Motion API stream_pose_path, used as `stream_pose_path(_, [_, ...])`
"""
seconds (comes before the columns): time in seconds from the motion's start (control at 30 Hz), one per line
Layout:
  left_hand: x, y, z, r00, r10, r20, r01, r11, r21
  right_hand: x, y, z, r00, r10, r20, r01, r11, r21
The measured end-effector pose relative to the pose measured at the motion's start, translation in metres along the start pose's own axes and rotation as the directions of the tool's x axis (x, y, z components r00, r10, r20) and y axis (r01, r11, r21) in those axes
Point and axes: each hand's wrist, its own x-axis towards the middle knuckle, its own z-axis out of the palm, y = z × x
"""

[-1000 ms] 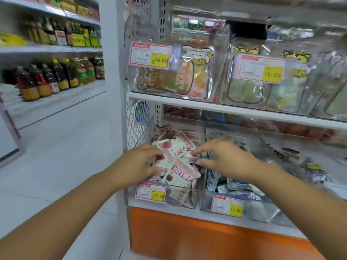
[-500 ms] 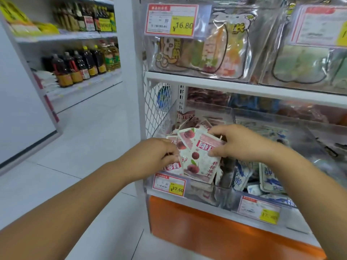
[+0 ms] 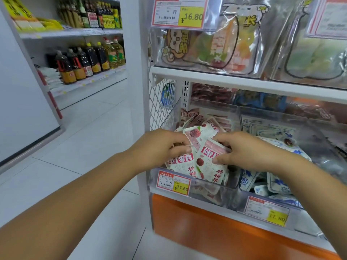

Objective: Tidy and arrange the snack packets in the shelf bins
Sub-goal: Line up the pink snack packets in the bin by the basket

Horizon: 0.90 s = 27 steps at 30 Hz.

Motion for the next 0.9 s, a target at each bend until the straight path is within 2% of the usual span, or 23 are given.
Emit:
stream_pose_path(0.13, [-0.007, -0.005, -0.005, 0.986, 0.011, 0.167, 0.007, 0.994, -0.11, -0.001, 0.0, -0.003, 1.0, -0.003, -0.013, 0.004, 0.999, 0.051])
stream_pose_path(0.23, [-0.013, -0.006, -0.006, 0.981, 0.037, 0.188, -0.023, 0.997, -0.073, -0.003, -0.001, -0.005, 0.998, -0.029, 0.049, 0.025, 0.997, 0.076])
stream_pose_path(0.33, [-0.016, -0.003, -0.001, 0.987, 0.065, 0.15, -0.072, 0.996, 0.046, 0.0, -0.01, 0.001, 0.987, -0.034, 0.155, 0.048, 0.995, -0.086])
stream_pose_path(0.4, [-0.015, -0.003, 0.001, 0.988, 0.061, 0.138, -0.077, 0.99, 0.115, 0.004, -0.017, 0.003, 0.981, -0.032, 0.193, 0.057, 0.99, -0.127])
stream_pose_path(0.6, [-0.004, 0.0, -0.006, 0.972, -0.009, 0.234, -0.016, 0.994, 0.104, 0.026, -0.028, 0.004, 0.939, -0.05, 0.339, 0.136, 0.962, -0.235])
stream_pose_path(0.67, [0.0, 0.0, -0.006, 0.964, -0.016, 0.264, -0.013, 0.994, 0.11, 0.035, -0.022, 0.001, 0.951, -0.071, 0.301, 0.156, 0.951, -0.268])
stream_pose_path(0.77, [0.002, 0.0, -0.005, 0.963, -0.019, 0.27, -0.011, 0.994, 0.107, 0.046, -0.008, -0.007, 0.979, -0.051, 0.197, 0.105, 0.957, -0.272])
stream_pose_path(0.9, [-0.002, 0.002, -0.002, 0.965, 0.014, 0.263, -0.054, 0.988, 0.144, 0.056, 0.006, -0.014, 0.983, -0.002, 0.184, 0.049, 0.967, -0.25])
